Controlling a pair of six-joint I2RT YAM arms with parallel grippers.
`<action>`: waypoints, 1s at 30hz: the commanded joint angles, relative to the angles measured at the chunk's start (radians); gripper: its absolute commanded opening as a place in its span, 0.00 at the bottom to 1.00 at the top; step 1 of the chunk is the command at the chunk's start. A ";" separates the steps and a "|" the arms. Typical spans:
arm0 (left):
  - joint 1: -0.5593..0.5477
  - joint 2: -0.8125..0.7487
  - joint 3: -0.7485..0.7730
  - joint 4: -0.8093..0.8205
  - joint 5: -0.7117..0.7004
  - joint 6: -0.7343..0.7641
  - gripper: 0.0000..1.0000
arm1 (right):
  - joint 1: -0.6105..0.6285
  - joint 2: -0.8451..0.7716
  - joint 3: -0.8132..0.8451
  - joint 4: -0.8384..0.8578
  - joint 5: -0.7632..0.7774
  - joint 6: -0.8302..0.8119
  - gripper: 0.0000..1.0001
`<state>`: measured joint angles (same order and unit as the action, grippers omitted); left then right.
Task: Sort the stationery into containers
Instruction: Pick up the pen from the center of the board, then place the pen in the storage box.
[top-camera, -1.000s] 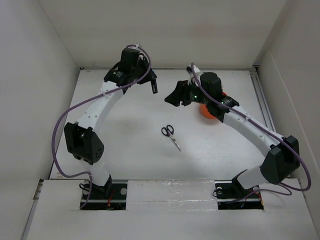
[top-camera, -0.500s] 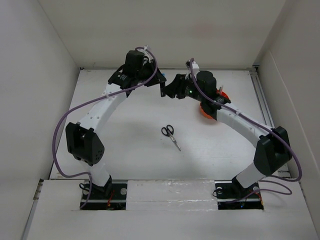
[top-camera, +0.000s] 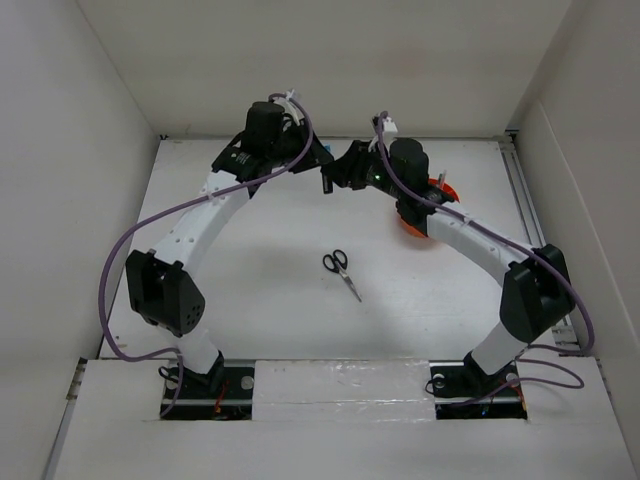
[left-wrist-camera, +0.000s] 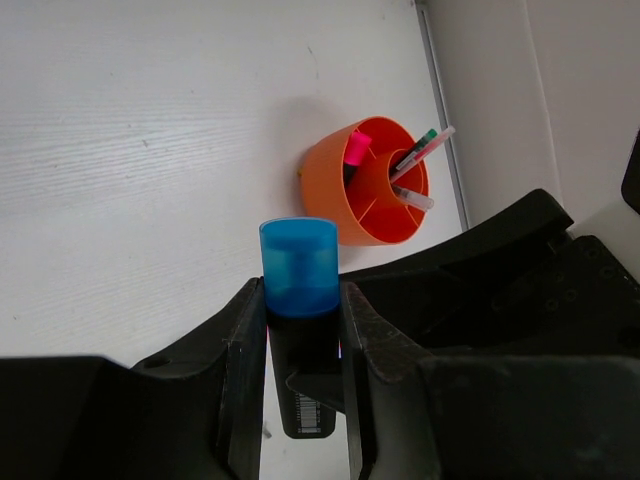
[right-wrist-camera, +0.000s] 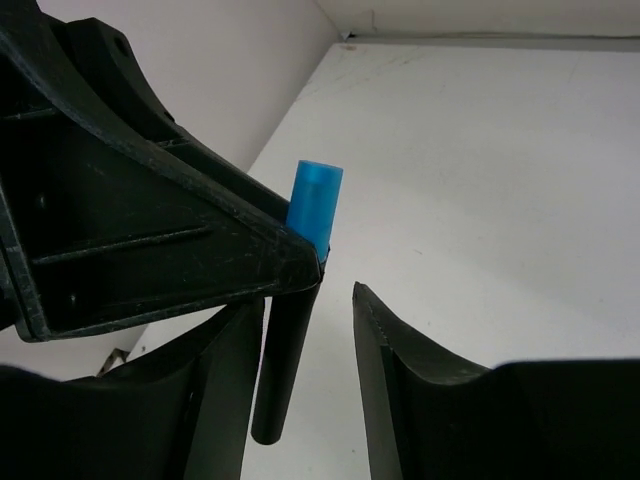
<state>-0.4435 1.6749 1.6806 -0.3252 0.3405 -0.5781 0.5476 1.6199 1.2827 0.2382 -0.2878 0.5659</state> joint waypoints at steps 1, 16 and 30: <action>0.000 -0.052 -0.021 0.034 0.040 0.001 0.00 | -0.008 0.014 0.060 0.084 0.010 0.018 0.46; 0.000 -0.070 -0.032 0.061 0.078 -0.017 0.00 | -0.008 0.069 0.073 0.139 -0.033 0.060 0.03; 0.037 -0.130 0.044 0.042 0.036 -0.017 1.00 | -0.139 0.006 -0.026 0.181 -0.151 -0.026 0.00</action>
<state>-0.4221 1.6020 1.6600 -0.3004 0.3592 -0.5873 0.4404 1.6867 1.2766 0.3626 -0.4290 0.5980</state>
